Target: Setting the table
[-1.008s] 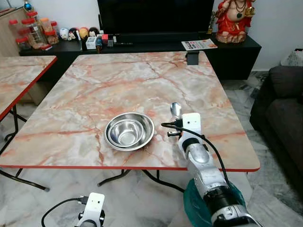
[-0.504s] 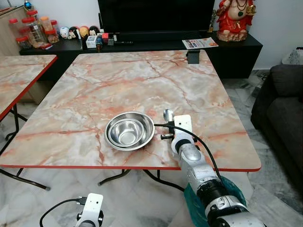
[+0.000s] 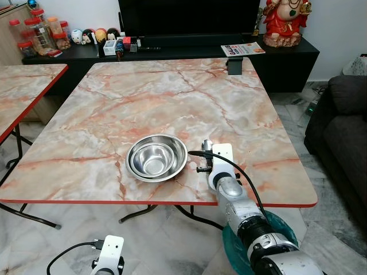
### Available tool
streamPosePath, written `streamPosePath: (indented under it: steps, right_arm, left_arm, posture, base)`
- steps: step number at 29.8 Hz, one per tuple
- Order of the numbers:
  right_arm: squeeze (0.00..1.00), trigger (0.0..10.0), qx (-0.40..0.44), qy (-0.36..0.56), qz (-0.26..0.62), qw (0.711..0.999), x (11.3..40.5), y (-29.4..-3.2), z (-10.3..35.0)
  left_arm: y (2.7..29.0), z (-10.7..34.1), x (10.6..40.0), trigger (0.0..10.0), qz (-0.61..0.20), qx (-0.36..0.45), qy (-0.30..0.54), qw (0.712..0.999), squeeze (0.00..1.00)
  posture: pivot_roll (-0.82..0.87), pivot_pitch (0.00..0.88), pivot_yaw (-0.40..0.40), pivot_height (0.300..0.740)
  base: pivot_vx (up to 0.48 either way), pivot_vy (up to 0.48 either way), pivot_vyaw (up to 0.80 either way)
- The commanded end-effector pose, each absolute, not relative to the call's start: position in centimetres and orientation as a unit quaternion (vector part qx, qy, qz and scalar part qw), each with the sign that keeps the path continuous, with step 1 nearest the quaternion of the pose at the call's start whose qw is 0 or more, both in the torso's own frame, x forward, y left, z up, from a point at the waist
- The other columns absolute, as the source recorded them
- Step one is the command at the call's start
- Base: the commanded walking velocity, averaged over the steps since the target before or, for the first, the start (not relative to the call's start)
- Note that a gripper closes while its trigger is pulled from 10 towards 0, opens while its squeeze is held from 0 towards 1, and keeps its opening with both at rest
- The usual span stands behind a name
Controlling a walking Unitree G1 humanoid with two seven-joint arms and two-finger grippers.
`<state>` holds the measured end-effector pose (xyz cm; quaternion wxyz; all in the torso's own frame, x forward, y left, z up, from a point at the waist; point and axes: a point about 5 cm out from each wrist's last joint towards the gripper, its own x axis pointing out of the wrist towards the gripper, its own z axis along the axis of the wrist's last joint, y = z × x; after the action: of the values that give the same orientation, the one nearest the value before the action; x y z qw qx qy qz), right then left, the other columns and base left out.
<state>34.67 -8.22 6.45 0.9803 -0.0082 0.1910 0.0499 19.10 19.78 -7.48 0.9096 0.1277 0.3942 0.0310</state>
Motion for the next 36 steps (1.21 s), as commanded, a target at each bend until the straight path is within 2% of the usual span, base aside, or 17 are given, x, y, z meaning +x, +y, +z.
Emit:
streamPosePath:
  steps: [1,28,30,31,32,33,34,36]
  right_arm:
    - [0.00,10.0,-0.002,0.179,0.053,0.982,35.10,-7.67,7.18]
    - [0.00,10.0,0.004,0.181,0.044,0.983,35.30,-7.67,7.17]
    - [0.02,10.0,0.004,0.181,0.044,0.982,35.29,-7.67,7.14]
    - [0.52,10.0,0.005,0.181,0.044,0.983,35.33,-7.66,7.19]
    - [0.62,10.0,0.005,0.180,0.044,0.983,35.37,-7.64,7.25]
    - [0.62,10.0,0.005,0.180,0.044,0.983,35.37,-7.64,7.25]
    - [1.00,10.0,0.006,0.178,0.044,0.983,35.45,-7.62,7.36]
    - [1.00,10.0,0.007,0.178,0.044,0.983,35.48,-7.62,7.40]
  left_arm:
    - [20.45,-7.62,18.66,10.0,0.041,0.129,0.403,0.905,0.00]
    - [20.84,-7.65,18.47,10.0,0.045,0.130,0.405,0.904,0.00]
    - [20.79,-7.67,18.45,10.0,0.045,0.130,0.406,0.903,0.00]
    - [20.75,-7.67,18.47,10.0,0.044,0.130,0.407,0.903,0.00]
    - [20.75,-7.67,18.49,10.0,0.044,0.130,0.406,0.903,0.00]
    - [20.75,-7.67,18.49,10.0,0.044,0.130,0.406,0.903,0.00]
    - [20.71,-7.63,18.59,10.0,0.044,0.130,0.405,0.904,0.00]
    - [20.71,-7.60,18.64,10.0,0.045,0.130,0.404,0.904,0.00]
  posture:
    - [0.02,0.038,0.046,0.740]
    - [0.03,0.039,0.052,0.740]
    - [0.03,0.039,0.052,0.740]
    - [0.03,0.039,0.055,0.740]
    - [0.03,0.039,0.055,0.740]
    - [0.03,0.039,0.055,0.740]
    - [0.03,0.038,0.055,0.740]
    - [0.03,0.037,0.055,0.740]
  base:
    - [0.000,0.000,0.00]
    - [0.000,0.000,0.00]
    - [0.000,0.000,0.00]
    - [0.000,0.000,0.00]
    - [0.000,0.000,0.00]
    - [0.000,0.000,0.00]
    - [0.000,0.000,0.00]
    - [0.000,0.000,0.00]
